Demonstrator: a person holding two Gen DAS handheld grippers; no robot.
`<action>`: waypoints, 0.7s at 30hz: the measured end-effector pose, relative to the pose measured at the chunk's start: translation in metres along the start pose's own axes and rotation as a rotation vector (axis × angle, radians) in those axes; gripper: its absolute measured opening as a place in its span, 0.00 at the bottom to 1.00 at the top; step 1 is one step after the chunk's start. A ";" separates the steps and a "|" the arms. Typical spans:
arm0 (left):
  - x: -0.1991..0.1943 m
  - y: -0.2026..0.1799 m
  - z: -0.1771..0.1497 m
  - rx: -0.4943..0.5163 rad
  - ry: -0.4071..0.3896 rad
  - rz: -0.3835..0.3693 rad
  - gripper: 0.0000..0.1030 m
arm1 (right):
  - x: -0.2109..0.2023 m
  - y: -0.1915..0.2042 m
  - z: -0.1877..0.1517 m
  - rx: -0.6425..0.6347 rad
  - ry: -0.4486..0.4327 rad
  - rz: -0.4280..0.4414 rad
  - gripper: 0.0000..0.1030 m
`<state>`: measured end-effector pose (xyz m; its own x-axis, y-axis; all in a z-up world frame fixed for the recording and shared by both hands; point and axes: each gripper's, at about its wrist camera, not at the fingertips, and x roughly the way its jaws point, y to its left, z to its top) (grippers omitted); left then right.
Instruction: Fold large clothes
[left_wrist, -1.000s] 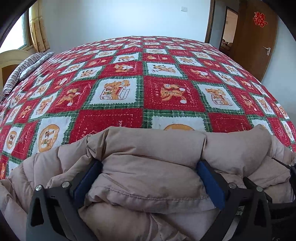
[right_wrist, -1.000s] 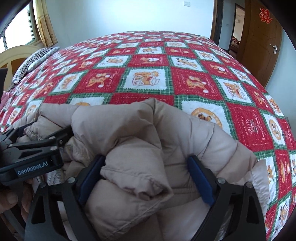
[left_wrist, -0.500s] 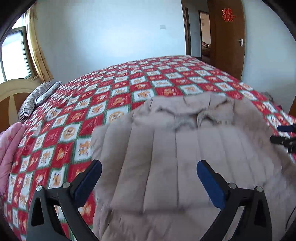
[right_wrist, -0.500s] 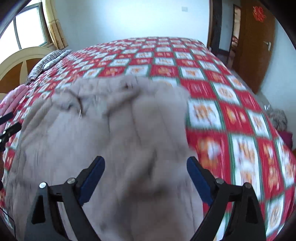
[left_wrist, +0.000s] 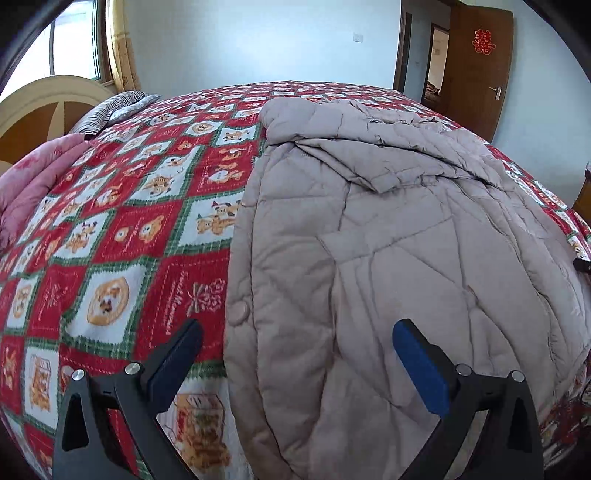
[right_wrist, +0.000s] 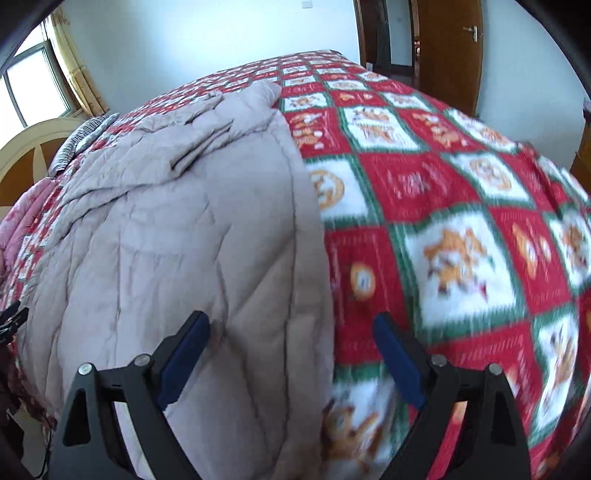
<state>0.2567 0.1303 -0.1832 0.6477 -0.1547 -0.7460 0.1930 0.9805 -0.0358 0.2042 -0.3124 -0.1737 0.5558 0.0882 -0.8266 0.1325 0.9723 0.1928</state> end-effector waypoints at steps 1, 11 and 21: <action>0.000 -0.002 -0.004 -0.009 0.003 -0.024 0.99 | 0.001 -0.001 -0.006 0.009 0.004 0.013 0.89; 0.006 -0.004 -0.020 -0.063 -0.012 -0.132 0.80 | -0.004 0.009 -0.038 -0.005 -0.017 0.074 0.59; -0.012 -0.018 -0.038 0.033 -0.066 -0.032 0.57 | -0.010 0.004 -0.066 0.063 -0.047 0.212 0.39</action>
<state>0.2176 0.1189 -0.1989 0.6878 -0.1946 -0.6994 0.2381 0.9706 -0.0359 0.1451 -0.2953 -0.1998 0.6142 0.2774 -0.7388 0.0591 0.9174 0.3936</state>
